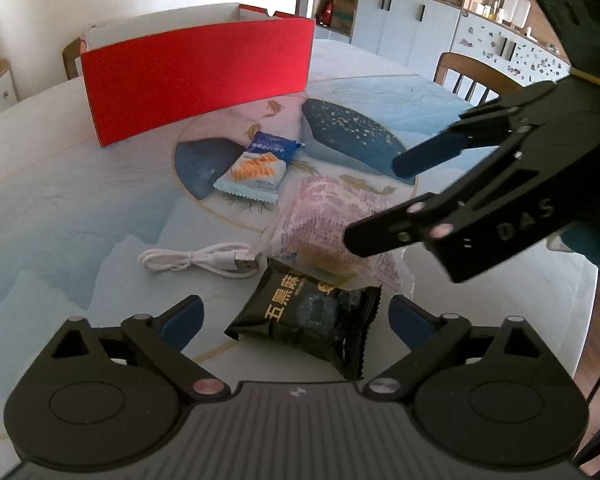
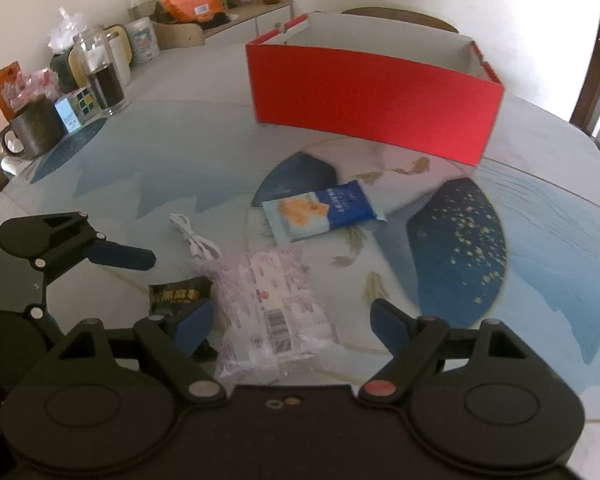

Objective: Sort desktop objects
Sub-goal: 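Grasp the black seaweed pack with the left gripper while the right grasps the pink bread bag, then lift the seaweed pack and bread bag and carry them over the shoebox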

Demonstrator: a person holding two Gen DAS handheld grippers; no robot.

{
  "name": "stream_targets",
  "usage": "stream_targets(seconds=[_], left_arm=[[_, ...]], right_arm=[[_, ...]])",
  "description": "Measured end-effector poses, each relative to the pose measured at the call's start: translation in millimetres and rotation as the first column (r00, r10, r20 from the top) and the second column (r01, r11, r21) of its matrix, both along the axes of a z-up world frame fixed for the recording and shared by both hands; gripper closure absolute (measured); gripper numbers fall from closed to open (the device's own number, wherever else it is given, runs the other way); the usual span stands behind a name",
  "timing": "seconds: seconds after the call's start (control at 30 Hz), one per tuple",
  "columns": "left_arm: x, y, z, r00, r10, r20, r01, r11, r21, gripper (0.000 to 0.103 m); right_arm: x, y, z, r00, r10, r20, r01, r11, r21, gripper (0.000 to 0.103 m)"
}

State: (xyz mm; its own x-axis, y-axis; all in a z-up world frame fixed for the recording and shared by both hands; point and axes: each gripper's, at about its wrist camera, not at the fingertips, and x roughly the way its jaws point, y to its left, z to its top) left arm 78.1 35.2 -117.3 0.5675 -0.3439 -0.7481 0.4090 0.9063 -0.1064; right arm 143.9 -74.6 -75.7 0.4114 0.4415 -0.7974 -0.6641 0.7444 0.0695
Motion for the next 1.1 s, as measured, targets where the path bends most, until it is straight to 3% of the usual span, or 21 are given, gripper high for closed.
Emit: stream_targets(seconds=[0.33, 0.57, 1.1], left_arm=[[5.1, 1.7, -3.3, 1.000, -0.022, 0.002, 0.022, 1.000, -0.013, 0.017], [7.2, -2.3, -1.1, 0.999, -0.052, 0.004, 0.052, 0.999, -0.013, 0.034], [5.1, -9.0, 6.5, 0.999, -0.041, 0.002, 0.041, 0.999, 0.000, 0.049]], right_arm=[[13.4, 13.6, -15.2, 0.999, 0.018, -0.028, -0.019, 0.999, -0.029, 0.022], [14.5, 15.6, -16.5, 0.998, 0.039, -0.044, -0.040, 0.999, -0.017, 0.040], [11.3, 1.3, -6.3, 1.000, 0.014, -0.023, -0.015, 0.999, -0.030, 0.054]])
